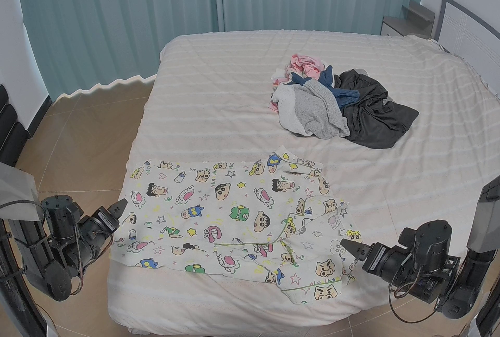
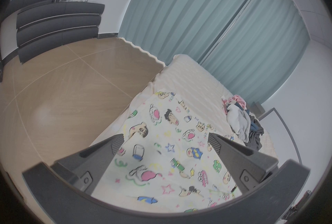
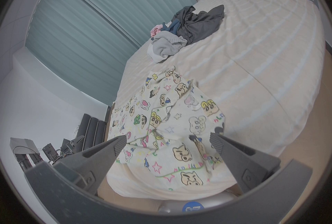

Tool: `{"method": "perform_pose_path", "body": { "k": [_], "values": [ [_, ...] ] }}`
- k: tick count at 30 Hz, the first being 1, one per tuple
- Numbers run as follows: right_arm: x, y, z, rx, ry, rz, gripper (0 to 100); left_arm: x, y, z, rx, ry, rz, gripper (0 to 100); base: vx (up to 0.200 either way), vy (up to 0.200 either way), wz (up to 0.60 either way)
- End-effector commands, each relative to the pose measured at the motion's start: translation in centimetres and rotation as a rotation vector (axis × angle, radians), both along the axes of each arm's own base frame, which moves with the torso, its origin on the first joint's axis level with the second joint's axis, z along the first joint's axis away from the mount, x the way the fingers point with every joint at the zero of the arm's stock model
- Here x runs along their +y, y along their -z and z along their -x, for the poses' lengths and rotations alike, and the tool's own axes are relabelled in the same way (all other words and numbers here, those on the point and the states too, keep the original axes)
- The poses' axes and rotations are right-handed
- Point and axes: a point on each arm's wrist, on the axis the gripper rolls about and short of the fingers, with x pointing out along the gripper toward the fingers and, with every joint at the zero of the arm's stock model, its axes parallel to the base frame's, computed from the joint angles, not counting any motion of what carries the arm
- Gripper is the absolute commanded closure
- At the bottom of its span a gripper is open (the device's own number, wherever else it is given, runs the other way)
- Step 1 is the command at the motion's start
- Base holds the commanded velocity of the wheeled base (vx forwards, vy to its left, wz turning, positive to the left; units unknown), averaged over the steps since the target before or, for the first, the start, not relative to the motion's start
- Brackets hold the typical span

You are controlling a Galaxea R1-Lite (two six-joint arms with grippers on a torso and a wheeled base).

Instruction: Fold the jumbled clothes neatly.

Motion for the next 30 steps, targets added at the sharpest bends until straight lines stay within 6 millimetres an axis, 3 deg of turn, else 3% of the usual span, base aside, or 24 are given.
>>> {"method": "perform_pose_path", "body": {
  "k": [1,9,13,15,19,20,25,30],
  "values": [
    [0.0,-0.6,-0.1,-0.029,0.0,-0.01,0,0.0,-0.8,-0.6,-0.06,-0.001,0.001,0,0.2,0.0,0.0],
    [0.2,-0.5,-0.6,-0.038,-0.008,0.002,0,0.0,-0.7,-2.0,-0.085,-0.004,-0.002,0,0.2,0.0,0.0],
    [0.3,-0.1,-0.7,-0.029,-0.006,0.008,0,0.4,-0.5,-2.9,-0.096,-0.01,-0.027,0,0.0,0.0,0.0],
    [0.5,0.0,-1.1,-0.031,-0.007,0.005,0,1.6,0.4,-4.9,-0.1,0.015,-0.152,0,0.0,0.0,0.0],
    [0.7,-0.1,-1.3,-0.041,-0.009,-0.001,0,2.8,1.7,-7.0,-0.083,0.11,-0.313,0,0.0,0.0,0.0],
    [0.7,-0.1,-1.3,-0.041,-0.009,-0.001,0,2.8,1.7,-7.0,-0.083,0.11,-0.313,0,0.0,0.0,0.0],
    [0.9,-0.2,-1.4,-0.047,-0.014,0.0,0,4.1,1.1,-11.1,-0.031,0.332,-0.309,0,0.0,0.0,0.0],
    [0.8,0.0,-1.4,-0.042,-0.017,0.014,0,4.8,0.5,-14.5,0.018,0.38,-0.339,0,0.0,0.0,0.0]
  ]
}}
